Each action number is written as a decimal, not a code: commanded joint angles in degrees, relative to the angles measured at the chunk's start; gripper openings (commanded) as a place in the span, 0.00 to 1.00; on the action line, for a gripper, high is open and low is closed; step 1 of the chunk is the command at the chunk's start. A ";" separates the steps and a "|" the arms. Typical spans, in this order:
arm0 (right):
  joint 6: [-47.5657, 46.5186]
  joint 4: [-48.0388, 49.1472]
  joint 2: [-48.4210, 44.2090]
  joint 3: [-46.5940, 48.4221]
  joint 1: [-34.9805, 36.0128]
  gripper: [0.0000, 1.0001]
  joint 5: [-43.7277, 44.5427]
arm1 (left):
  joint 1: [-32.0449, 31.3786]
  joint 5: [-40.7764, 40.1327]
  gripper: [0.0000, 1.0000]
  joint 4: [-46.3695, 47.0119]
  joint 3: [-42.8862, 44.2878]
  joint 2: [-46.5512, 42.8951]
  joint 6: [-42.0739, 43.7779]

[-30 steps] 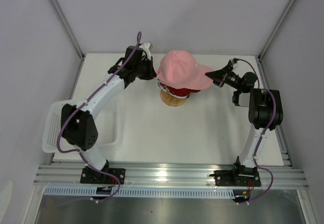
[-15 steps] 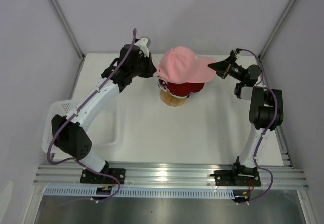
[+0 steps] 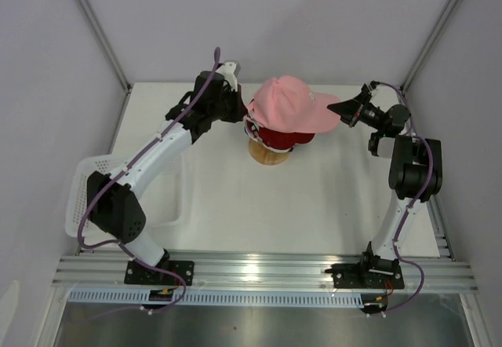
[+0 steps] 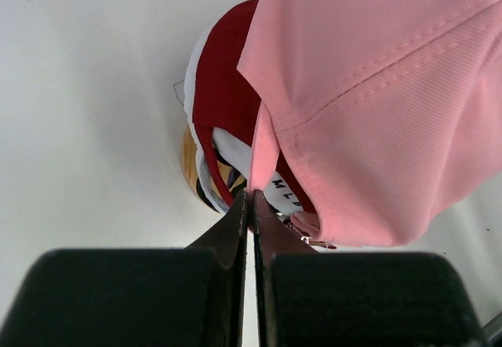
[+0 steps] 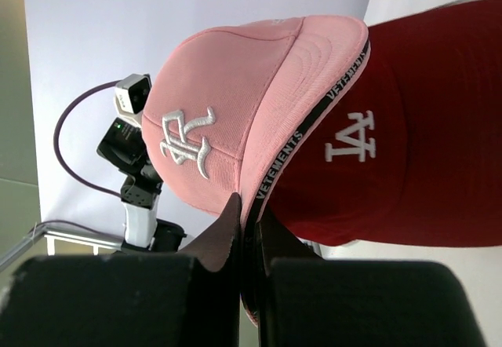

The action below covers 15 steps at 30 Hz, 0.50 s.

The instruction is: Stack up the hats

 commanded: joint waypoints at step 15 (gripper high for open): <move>-13.10 9.45 10.45 -2.17 -1.47 0.00 1.38 | 2.18 -6.65 0.01 1.01 -11.08 3.95 -3.79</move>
